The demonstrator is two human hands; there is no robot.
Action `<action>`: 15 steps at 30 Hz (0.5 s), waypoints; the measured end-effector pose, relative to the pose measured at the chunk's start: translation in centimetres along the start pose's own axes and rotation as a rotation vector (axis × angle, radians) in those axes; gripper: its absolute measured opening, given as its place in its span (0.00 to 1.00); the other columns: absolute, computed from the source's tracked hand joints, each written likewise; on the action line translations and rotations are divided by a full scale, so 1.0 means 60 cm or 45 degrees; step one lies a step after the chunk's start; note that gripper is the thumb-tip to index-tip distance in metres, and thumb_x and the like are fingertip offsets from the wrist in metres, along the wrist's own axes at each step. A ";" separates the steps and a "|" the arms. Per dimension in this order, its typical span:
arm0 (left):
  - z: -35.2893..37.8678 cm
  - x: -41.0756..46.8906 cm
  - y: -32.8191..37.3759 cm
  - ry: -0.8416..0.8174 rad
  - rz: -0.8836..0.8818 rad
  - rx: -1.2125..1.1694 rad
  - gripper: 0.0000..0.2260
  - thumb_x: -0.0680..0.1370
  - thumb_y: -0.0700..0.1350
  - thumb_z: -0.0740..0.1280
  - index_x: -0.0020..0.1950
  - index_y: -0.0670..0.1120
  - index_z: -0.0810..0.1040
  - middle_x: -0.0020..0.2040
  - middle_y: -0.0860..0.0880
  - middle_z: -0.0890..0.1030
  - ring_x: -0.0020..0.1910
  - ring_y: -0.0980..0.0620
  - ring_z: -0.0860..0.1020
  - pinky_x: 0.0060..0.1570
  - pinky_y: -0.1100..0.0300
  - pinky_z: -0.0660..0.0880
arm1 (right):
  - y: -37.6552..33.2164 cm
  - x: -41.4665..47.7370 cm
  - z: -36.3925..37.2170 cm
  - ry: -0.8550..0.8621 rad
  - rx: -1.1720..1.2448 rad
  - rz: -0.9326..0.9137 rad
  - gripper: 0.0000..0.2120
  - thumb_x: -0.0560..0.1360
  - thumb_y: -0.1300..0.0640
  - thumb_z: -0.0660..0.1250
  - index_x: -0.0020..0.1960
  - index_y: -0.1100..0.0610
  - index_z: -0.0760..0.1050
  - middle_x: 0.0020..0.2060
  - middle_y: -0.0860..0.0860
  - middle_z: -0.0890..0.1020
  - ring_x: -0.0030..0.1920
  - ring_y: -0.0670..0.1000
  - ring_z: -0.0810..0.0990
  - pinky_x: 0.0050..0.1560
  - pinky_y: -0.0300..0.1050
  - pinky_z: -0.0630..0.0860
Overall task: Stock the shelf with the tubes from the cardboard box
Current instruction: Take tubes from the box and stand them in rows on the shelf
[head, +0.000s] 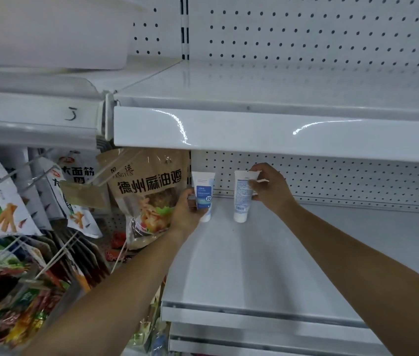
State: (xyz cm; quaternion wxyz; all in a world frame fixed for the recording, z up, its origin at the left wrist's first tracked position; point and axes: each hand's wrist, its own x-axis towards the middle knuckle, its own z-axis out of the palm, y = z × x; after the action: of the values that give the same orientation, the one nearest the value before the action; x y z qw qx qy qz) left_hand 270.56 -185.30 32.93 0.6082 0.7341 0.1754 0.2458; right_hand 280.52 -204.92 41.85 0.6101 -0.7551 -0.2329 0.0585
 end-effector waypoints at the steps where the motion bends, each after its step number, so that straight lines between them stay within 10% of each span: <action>1: 0.000 0.002 -0.002 -0.001 -0.002 -0.001 0.24 0.72 0.29 0.72 0.65 0.39 0.70 0.53 0.46 0.79 0.48 0.53 0.79 0.46 0.72 0.75 | 0.002 0.002 0.002 0.000 0.001 0.004 0.17 0.75 0.70 0.67 0.46 0.46 0.75 0.51 0.64 0.78 0.48 0.56 0.79 0.46 0.61 0.82; 15: 0.001 0.014 -0.017 -0.017 -0.029 0.019 0.23 0.72 0.29 0.72 0.63 0.42 0.70 0.49 0.50 0.80 0.45 0.57 0.79 0.46 0.70 0.77 | 0.011 0.022 0.013 0.019 -0.056 0.005 0.19 0.75 0.66 0.69 0.43 0.40 0.76 0.51 0.63 0.78 0.51 0.62 0.81 0.43 0.59 0.83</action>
State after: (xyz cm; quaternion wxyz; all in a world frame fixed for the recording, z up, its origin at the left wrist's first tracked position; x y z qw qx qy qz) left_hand 271.34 -184.71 32.06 0.6065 0.7383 0.1815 0.2326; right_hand 281.59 -203.75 41.27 0.5950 -0.7691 -0.2281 0.0488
